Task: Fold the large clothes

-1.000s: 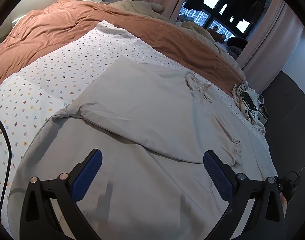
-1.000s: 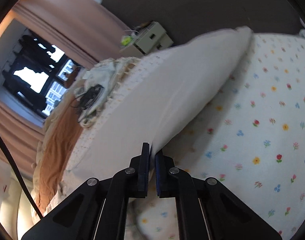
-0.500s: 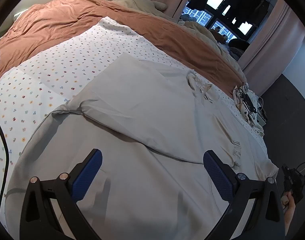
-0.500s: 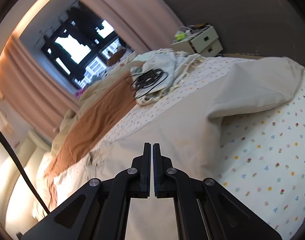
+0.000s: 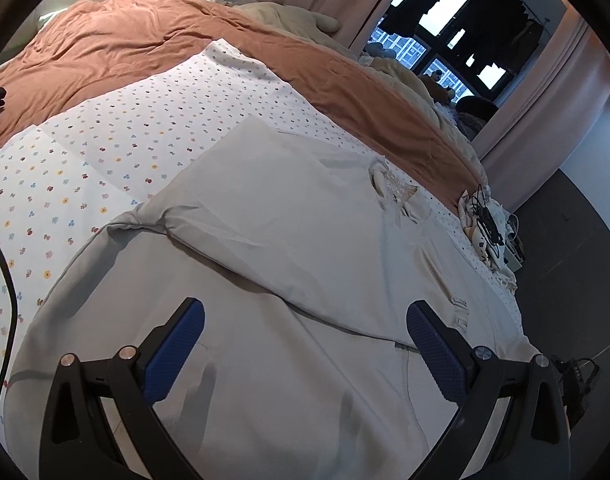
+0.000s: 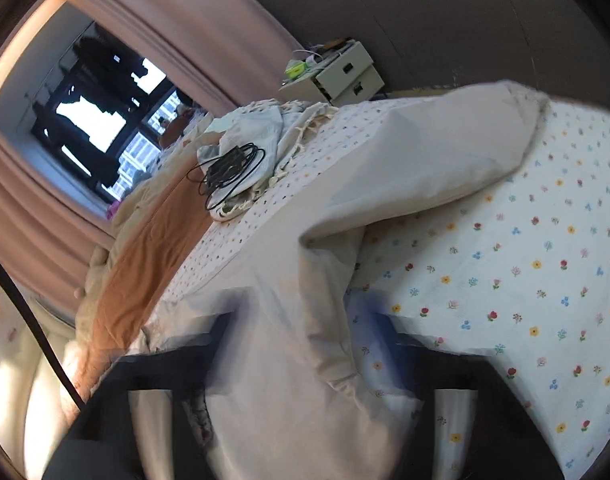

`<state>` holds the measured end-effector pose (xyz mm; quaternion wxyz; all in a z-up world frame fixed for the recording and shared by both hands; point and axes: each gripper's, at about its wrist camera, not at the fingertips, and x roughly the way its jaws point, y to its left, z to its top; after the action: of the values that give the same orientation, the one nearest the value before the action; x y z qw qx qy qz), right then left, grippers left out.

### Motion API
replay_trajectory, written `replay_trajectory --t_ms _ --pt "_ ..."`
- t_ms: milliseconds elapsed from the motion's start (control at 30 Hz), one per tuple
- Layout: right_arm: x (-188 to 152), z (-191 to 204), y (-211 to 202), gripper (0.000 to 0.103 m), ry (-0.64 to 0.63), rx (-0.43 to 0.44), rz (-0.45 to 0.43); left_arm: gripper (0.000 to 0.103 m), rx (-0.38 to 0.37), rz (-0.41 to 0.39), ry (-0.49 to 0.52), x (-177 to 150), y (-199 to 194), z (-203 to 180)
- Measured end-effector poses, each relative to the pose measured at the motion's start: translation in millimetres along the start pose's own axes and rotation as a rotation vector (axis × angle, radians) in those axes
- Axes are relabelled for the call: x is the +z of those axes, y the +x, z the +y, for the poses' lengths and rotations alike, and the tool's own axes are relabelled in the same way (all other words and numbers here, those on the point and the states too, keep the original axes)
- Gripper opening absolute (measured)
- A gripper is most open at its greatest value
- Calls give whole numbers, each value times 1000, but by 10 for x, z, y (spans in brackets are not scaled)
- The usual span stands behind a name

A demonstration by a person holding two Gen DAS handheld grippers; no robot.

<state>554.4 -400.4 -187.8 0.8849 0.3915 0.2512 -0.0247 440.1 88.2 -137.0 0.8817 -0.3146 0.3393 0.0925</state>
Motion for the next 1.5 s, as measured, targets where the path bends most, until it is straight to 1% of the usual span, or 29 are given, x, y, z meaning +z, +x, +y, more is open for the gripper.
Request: replay_trajectory --t_ms 67,133,200,267,367,467,533,567,600,633,667,733,767,833,900,1000,1167,1267,1400,1500 --pt "6 -11 9 96 7 13 6 103 4 2 -8 -4 10 8" --pt "-62 -109 8 96 26 52 4 103 10 2 -7 -11 17 6" --pt "-34 -231 85 96 90 118 4 103 16 4 -2 -20 26 -3" --pt "22 -408 234 96 155 160 12 103 20 8 2 -33 40 -14" --pt "87 -683 476 96 244 183 -3 103 21 16 8 -46 71 -38" --pt "120 -906 591 91 334 187 -38 103 22 25 14 -51 96 -52" --pt "145 -1006 649 80 362 162 -61 103 16 43 14 -56 124 -64" --pt "160 -1066 675 78 377 137 -74 103 11 51 14 -59 135 -66" --pt "157 -1108 689 68 389 121 -85 103 5 58 15 -65 144 -76" --pt "147 -1157 715 51 405 107 -91 103 2 63 19 -73 151 -91" --pt "128 -1218 767 44 425 100 -83 103 -1 67 27 -77 158 -109" --pt "73 -1253 841 18 439 107 -68 103 -1 70 42 -85 170 -142" --pt "57 -1247 873 15 429 106 -59 103 0 74 48 -88 178 -155" --pt "51 -1200 853 3 395 96 -69 103 -6 85 51 -96 189 -166" --pt "89 -1105 747 1 354 95 -98 103 -8 88 50 -102 187 -165" --pt "142 -831 506 1 254 89 -159 103 -7 80 43 -97 161 -148" --pt "25 -378 253 0 133 159 -172 103 4 68 30 -70 151 -122" --pt "-94 -32 143 0 36 205 -142 103 1 68 13 -64 141 -89" --pt "-326 413 119 0 -94 228 -70 103 -2 76 6 -61 146 -68" --pt "-482 608 140 0 -151 230 -13 103 -10 84 3 -55 152 -60"
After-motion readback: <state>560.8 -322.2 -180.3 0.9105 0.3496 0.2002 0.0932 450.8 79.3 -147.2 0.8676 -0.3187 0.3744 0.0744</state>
